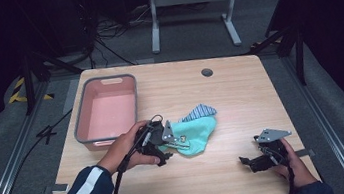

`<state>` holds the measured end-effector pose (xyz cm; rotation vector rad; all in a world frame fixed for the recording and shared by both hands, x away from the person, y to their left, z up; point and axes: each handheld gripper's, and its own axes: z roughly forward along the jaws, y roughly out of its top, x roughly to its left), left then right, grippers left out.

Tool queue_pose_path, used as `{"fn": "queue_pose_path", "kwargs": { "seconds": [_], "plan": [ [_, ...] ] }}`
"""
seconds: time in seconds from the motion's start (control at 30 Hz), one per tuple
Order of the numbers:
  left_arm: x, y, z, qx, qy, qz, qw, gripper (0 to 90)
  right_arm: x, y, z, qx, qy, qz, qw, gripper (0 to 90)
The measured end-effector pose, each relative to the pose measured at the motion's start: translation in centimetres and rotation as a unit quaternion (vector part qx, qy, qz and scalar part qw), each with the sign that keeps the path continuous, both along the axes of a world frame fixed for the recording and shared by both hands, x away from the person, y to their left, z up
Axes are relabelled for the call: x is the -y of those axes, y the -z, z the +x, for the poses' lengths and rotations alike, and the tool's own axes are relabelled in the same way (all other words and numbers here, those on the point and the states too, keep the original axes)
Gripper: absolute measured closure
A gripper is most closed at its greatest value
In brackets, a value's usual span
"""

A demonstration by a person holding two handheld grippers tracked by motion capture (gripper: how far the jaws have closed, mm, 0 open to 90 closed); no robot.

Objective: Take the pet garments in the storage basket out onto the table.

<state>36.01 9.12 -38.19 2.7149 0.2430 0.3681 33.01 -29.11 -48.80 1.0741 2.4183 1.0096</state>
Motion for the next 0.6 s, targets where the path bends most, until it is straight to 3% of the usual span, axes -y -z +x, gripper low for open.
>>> {"fn": "queue_pose_path", "kwargs": {
  "seconds": [0.13, 0.5, 0.6],
  "plan": [
    [-0.8, 0.3, -0.5, 0.002, 0.005, 0.010, 0.9999, 25.7, 0.0, 0.0, 0.0, 0.000, 0.000, 0.000, 1.0000, 0.6],
    [-3.9, 1.4, -1.9, -0.002, -0.007, 0.000, 1.0000, 25.4, 0.0, 0.0, 0.0, 0.000, 0.000, 0.000, 1.0000, 0.6],
    [-5.0, 1.8, -2.1, -0.005, -0.009, 0.007, 0.9999, 25.4, 0.0, 0.0, 0.0, 0.000, 0.000, 0.000, 1.0000, 0.6]
  ]
}}
